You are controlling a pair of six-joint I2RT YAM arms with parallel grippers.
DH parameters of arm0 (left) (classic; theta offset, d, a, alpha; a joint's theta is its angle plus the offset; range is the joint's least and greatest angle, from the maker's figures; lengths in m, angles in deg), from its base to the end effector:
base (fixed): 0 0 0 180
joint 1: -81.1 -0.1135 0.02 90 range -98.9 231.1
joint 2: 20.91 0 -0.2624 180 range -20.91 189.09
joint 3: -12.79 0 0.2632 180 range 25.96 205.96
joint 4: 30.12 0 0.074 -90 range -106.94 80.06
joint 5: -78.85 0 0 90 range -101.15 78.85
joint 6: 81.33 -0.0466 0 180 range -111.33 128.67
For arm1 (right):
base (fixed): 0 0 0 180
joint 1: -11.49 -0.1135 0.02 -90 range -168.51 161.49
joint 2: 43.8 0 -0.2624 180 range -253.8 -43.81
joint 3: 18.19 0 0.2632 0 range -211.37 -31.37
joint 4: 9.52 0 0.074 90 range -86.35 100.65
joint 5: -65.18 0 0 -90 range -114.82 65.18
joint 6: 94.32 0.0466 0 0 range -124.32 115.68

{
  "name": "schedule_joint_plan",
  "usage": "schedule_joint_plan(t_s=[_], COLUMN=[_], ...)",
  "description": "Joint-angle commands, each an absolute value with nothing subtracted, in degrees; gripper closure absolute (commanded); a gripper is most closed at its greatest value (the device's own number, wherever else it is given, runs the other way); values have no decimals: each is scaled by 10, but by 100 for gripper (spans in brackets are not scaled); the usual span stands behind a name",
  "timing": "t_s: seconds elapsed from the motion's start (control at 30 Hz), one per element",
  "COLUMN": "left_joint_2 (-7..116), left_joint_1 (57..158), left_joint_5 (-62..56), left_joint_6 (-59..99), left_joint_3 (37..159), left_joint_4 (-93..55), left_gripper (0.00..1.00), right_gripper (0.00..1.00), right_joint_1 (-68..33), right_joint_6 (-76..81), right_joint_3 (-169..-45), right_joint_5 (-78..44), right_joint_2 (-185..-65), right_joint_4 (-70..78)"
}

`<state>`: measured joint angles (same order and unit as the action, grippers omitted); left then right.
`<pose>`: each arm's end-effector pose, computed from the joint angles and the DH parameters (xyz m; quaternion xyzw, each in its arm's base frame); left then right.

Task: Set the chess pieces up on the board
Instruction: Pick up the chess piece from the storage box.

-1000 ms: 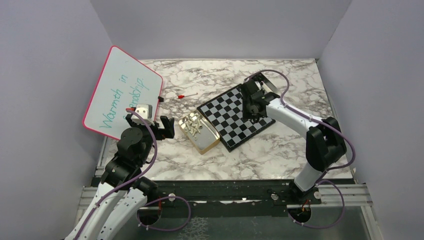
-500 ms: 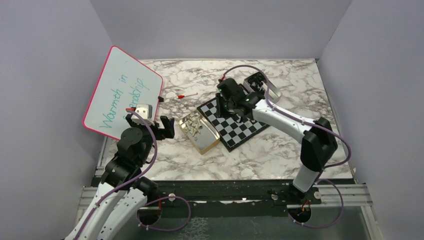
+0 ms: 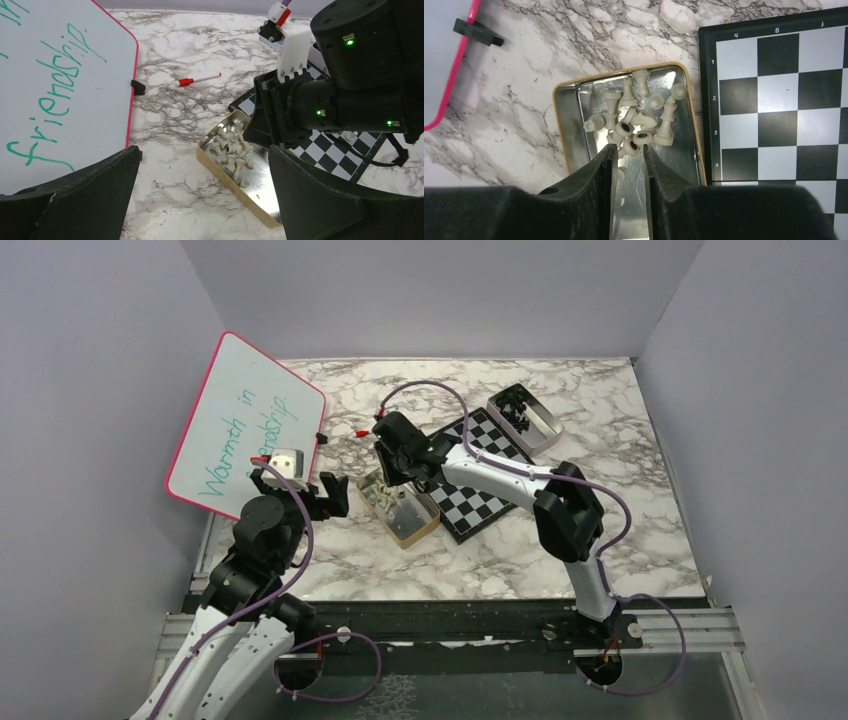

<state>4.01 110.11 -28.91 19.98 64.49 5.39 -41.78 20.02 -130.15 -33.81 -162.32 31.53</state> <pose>0.1241 -0.0526 0.3247 0.0160 0.7563 -0.1118 0.6444 0.2975 0.3865 0.2253 -0.2047 0.9071 0.1689 0.3267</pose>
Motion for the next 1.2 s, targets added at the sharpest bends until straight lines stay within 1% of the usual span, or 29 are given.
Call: schedule_joint_plan(t_s=[0.0,0.2,0.37,0.57,1.07,1.17], left_joint_2=[31,26,25,23,23,23], left_joint_1=[1104,1104,1104,1104,1104,1104], left_joint_5=[-285,-289,-290,-291,-300,-300], left_joint_6=[196,195,196,196,193,193], left_joint_3=[644,644,644,644,642,642], left_joint_4=[41,41,41,42,42,42], left_gripper=[1,1,1,1,1,1], right_gripper=[70,69,69,69,69,71], right_joint_1=[-416,-416,-416,-416,-416,-416], right_joint_6=[174,156,144,134,134,132], right_joint_3=[-1336,-1366,-1359,-1384,-1385,-1386], right_joint_5=[-379,-388,-388,-396,-398,-401], right_joint_2=[-1659,-1702,-1713,-1740,-1765,-1766], right_joint_4=[301,299,262,267,280,283])
